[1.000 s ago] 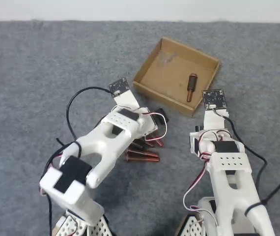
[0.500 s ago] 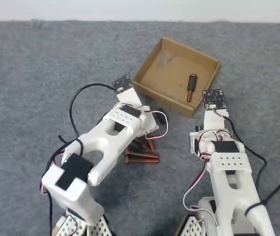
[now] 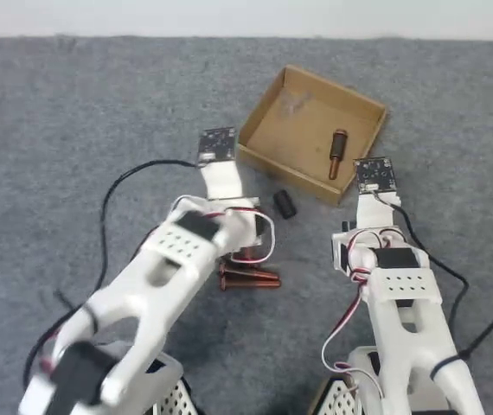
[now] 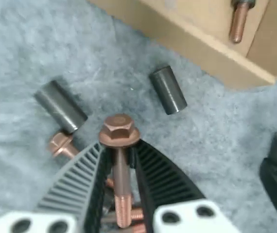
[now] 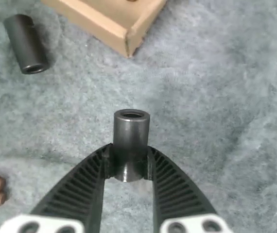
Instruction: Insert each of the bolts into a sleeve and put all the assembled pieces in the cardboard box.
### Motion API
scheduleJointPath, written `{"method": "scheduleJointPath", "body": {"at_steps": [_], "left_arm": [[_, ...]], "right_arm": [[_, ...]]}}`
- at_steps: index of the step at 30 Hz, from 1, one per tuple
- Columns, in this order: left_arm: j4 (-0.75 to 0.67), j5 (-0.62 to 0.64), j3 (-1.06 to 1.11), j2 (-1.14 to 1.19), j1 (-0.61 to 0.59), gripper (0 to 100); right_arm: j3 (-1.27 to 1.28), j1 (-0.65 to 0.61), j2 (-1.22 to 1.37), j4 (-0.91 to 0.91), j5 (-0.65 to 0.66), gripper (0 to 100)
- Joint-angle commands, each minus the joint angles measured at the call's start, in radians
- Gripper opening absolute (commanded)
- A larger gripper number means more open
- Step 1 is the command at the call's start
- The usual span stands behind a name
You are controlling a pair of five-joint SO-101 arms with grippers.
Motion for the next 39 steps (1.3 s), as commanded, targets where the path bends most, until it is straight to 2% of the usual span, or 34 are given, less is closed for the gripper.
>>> {"method": "scheduleJointPath", "body": {"at_steps": [1,9,12,15,19,24,28,34,39], "left_arm": [[-0.031,-0.037,0.041,-0.195,-0.068,1],[-0.044,-0.044,0.173,-0.411,-0.379,2],[-0.126,-0.083,0.239,-0.437,-0.462,2],[-0.252,-0.132,0.332,-0.439,-0.519,2],[-0.359,-0.196,0.424,-0.442,-0.54,2],[-0.367,-0.213,0.43,-0.439,-0.537,2],[-0.367,-0.213,0.43,-0.439,-0.535,2],[-0.367,-0.213,0.43,-0.439,-0.535,2],[-0.367,-0.213,0.43,-0.439,-0.535,2]], "right_arm": [[-0.005,-0.004,-0.042,-0.03,0.017,0.6],[0.005,-0.025,-0.047,-0.079,0.008,0.6],[0.006,-0.065,-0.044,-0.122,0.008,0.6],[0.006,-0.087,-0.044,-0.239,0.015,0.6],[0.006,-0.093,-0.044,-0.463,0.015,0.6],[0.005,-0.093,-0.042,-0.782,0.015,0.6],[0.003,-0.117,-0.019,-0.951,0.017,0.6],[-0.029,-0.151,0.2,-1.211,0.015,0.6],[-0.023,-0.2,0.432,-1.578,0.012,0.6]]}}
